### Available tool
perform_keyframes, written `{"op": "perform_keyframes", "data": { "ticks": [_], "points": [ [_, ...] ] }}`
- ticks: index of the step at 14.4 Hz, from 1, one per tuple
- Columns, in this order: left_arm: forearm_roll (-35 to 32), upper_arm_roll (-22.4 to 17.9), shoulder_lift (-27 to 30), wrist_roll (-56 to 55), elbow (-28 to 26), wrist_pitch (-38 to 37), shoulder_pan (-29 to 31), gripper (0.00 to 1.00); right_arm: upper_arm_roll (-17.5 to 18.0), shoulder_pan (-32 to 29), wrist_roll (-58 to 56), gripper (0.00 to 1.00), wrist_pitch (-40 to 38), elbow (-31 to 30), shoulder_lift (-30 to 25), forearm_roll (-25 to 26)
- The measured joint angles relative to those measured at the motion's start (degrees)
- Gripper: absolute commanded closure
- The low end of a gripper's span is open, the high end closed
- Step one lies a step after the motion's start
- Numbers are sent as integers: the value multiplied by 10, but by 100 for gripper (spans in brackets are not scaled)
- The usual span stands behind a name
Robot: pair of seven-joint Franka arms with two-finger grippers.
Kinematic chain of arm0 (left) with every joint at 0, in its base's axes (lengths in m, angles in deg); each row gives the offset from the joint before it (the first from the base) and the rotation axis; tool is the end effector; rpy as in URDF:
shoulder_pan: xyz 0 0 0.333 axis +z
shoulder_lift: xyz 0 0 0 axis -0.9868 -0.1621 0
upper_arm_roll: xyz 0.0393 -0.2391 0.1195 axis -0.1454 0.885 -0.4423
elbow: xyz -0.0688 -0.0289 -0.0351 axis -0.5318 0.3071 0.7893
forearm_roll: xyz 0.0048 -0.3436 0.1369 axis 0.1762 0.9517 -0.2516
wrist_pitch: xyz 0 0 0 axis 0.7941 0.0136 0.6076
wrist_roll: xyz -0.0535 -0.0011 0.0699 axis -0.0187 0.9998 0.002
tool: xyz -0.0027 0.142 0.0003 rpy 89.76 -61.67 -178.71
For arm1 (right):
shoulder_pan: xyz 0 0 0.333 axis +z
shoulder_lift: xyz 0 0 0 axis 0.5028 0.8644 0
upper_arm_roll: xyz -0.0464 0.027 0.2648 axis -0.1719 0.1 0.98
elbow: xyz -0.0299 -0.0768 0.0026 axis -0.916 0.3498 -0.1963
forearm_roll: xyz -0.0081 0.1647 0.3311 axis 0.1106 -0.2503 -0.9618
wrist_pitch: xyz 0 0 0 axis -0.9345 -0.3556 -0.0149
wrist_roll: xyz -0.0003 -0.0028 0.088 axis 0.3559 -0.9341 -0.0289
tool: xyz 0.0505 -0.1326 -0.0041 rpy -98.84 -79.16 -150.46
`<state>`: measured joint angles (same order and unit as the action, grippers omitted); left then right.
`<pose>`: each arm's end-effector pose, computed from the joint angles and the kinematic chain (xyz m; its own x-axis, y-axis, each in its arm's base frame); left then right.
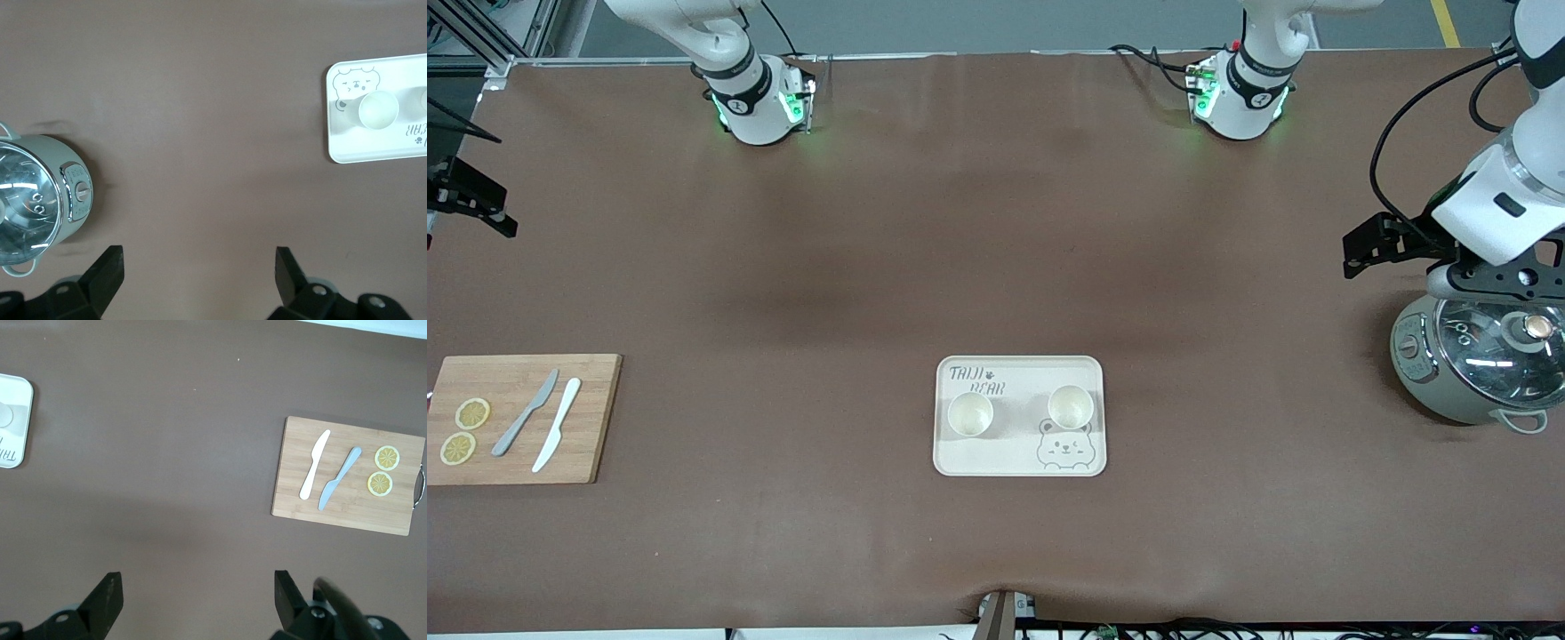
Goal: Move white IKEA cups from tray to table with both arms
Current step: 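Reach the left gripper down to the white cup on the tray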
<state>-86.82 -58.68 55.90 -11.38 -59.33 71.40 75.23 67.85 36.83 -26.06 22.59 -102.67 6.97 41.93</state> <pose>0.5624 -0.0804 0.5372 0.9942 -0.1059 0.0166 -0.1059 -0.9944 0.0016 0.5199 -0.0603 0.5663 0.9794 0.1683 0.1118 0.1694 -0.9856 -0.0004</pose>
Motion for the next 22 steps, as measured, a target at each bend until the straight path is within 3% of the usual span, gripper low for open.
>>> {"op": "perform_keyframes", "data": {
  "ticks": [7,9,13,18,22],
  "points": [
    [-1,2,-9,1,-4,27,-3,0,4,9,5,0,37,-11,43,0],
    [0,4,-26,-5,-5,43,-9,0,4,15,56,0,49,-11,62,-1],
    [2,9,-86,-86,-1,93,-61,0,5,41,131,0,57,-11,67,0],
    [2,12,-168,-163,3,152,-142,0,3,43,135,0,57,-10,68,0],
    [16,12,-219,-191,4,203,-175,0,3,43,135,0,57,-10,69,0]
  ]
}}
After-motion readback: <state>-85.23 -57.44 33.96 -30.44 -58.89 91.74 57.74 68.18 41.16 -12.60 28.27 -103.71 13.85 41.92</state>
